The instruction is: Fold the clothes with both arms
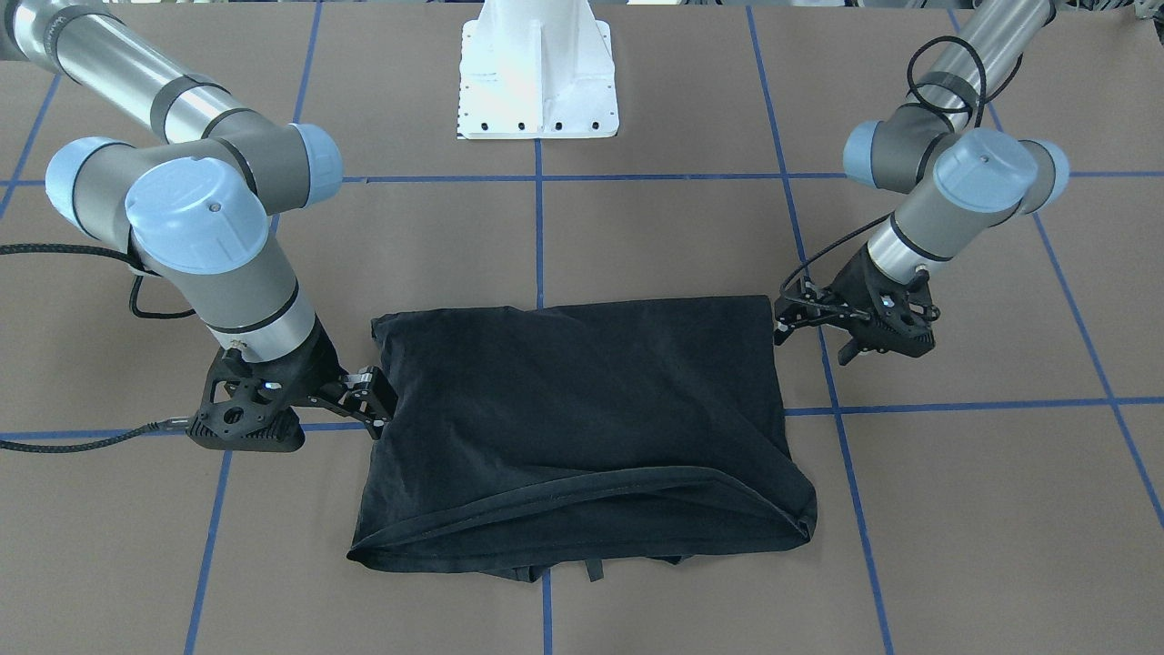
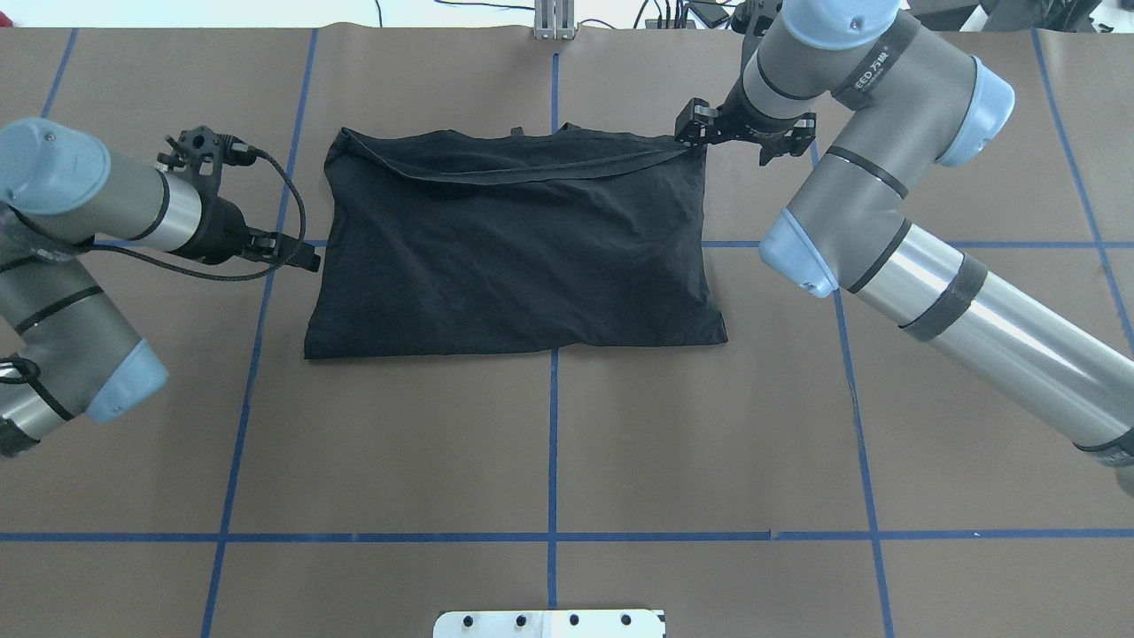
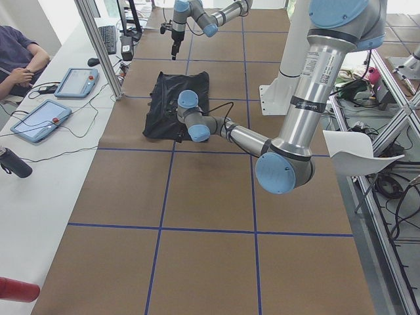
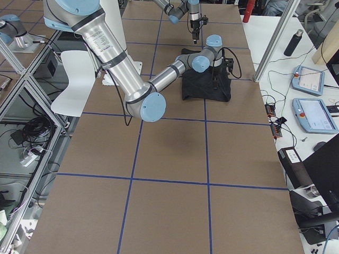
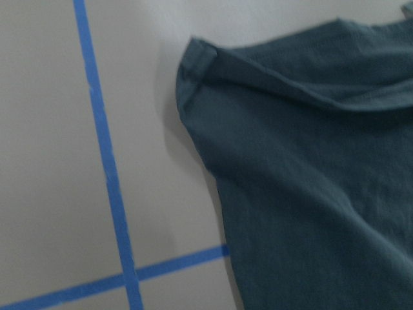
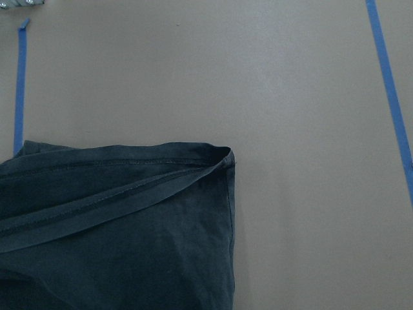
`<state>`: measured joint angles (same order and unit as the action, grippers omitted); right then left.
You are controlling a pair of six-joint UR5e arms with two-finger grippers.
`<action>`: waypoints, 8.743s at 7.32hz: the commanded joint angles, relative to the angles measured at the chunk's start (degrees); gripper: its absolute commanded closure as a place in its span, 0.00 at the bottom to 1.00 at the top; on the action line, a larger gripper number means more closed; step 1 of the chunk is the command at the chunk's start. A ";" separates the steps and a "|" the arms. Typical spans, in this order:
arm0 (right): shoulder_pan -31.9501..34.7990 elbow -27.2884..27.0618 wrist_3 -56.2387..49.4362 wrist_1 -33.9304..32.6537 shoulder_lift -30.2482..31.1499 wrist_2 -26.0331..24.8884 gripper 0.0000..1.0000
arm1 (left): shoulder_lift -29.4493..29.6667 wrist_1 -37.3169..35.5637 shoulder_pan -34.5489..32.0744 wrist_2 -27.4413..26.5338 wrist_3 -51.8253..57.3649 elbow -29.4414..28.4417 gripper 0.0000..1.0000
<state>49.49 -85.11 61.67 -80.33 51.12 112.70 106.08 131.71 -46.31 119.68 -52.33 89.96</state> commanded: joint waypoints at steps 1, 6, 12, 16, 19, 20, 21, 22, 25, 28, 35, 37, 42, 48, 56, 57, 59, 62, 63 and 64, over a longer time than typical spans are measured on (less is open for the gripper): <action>-0.27 -0.50 0.20 0.00 0.04 -0.02 0.00 | -1.14 3.20 5.43 -0.76 -6.36 0.13 0.00; -0.71 -1.64 0.82 0.00 0.83 -0.11 0.00 | -2.27 3.20 8.87 -1.90 -9.19 0.39 0.36; -0.88 -1.64 0.82 0.00 0.83 -0.20 0.00 | -4.83 2.85 8.79 -1.73 -9.45 3.73 1.00; -2.02 -3.05 1.08 0.00 0.74 -0.38 0.00 | -9.40 2.24 5.91 -1.38 -5.01 6.99 1.00; -2.90 -3.05 1.17 0.00 0.48 -0.38 0.00 | -8.71 -4.18 -3.58 -1.99 13.35 1.32 1.00; -3.17 -3.05 1.17 0.00 0.30 -0.38 0.00 | -3.30 -4.27 -6.48 -4.78 16.88 -5.16 1.00; -3.43 -2.96 1.08 0.00 0.21 -0.38 0.00 | 3.63 -4.27 -8.25 -7.42 19.00 -13.93 1.00; -3.52 -3.05 1.08 0.00 0.04 -0.38 0.00 | 11.18 -3.57 -10.79 -7.70 20.68 -23.59 1.00; -3.78 -2.96 1.08 0.00 -0.23 -0.38 0.00 | 25.73 -3.57 -14.33 -12.62 25.08 -41.14 1.00; -4.57 -0.17 0.73 0.26 -2.15 -1.42 0.00 | 23.40 4.67 -16.00 -12.19 28.78 -40.48 0.00; -9.67 37.29 9.17 27.77 -22.02 -8.81 0.03 | 16.18 4.87 -16.18 -7.35 29.04 -32.04 0.00; -10.55 37.47 9.17 27.86 -22.29 -10.12 0.11 | 16.09 4.87 -16.18 -7.35 29.04 -32.04 0.00; -11.96 45.63 9.17 32.15 -26.51 -12.85 0.20 | 15.74 4.87 -16.18 -7.35 29.04 -32.04 0.00; -12.48 45.73 9.17 32.26 -26.60 -13.03 0.38 | 15.74 4.87 -16.18 -7.44 29.04 -32.12 0.00; -13.19 45.73 9.25 32.26 -27.04 -13.21 1.00 | 15.74 4.87 -16.18 -7.44 28.96 -32.21 0.00; -13.45 45.65 9.25 32.43 -26.95 -13.12 1.00 | 15.74 4.87 -16.18 -7.44 28.96 -32.21 0.00; -14.06 43.38 9.52 31.82 -26.86 -12.59 1.00 | 15.74 4.87 -16.18 -7.44 28.96 -32.13 0.00; -14.33 36.71 11.27 31.29 -22.93 -12.59 1.00 | 15.74 4.96 -16.18 -7.44 28.87 -32.12 0.00; -14.59 30.07 11.36 29.55 -18.21 -12.59 1.00 | 15.74 4.87 -16.18 -7.44 28.87 -32.12 0.00; -15.55 20.17 11.36 23.01 -13.55 -12.59 1.00 | 15.65 4.87 -16.18 -7.44 28.87 -32.12 0.00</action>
<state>34.76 -54.88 72.94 -51.81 32.19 100.11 121.80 136.61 -62.49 112.24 -23.47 57.83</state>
